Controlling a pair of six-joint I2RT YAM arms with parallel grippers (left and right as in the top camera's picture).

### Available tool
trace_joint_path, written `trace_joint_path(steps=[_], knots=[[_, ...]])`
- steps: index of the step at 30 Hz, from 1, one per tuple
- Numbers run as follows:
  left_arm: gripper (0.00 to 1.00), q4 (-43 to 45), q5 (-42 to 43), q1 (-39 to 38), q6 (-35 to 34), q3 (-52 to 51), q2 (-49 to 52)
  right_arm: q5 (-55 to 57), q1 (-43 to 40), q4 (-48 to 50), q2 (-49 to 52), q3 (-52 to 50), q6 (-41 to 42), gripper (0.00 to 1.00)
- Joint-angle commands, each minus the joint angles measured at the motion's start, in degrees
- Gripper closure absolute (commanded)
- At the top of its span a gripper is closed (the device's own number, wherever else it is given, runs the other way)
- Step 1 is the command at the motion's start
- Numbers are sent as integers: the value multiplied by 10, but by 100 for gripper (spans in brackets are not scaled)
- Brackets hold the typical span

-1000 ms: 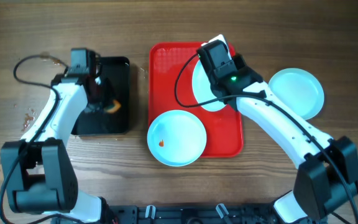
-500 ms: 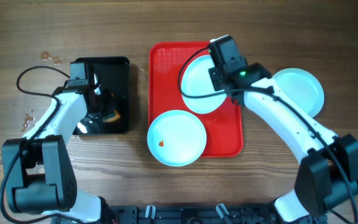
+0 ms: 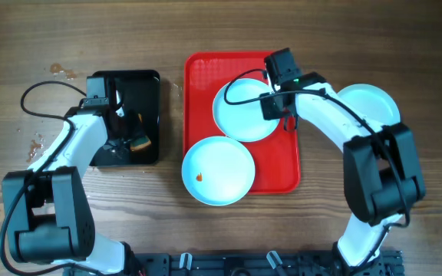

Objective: Clean dirty plates on tray and stack at the side
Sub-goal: 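Return sponge to black tray with left gripper, then carry the cleaned plate right and stack it on the cleaned plate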

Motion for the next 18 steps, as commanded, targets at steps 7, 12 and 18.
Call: trace_joint_path(steps=[7, 12, 18], knots=[[0, 2, 7, -1, 0, -1, 1, -27, -23, 15, 24, 5, 42, 83], [0, 2, 7, -1, 0, -1, 1, -80, -37, 33, 25, 5, 55, 96], [0, 2, 7, -1, 0, -1, 1, -36, -37, 37, -24, 11, 53, 96]])
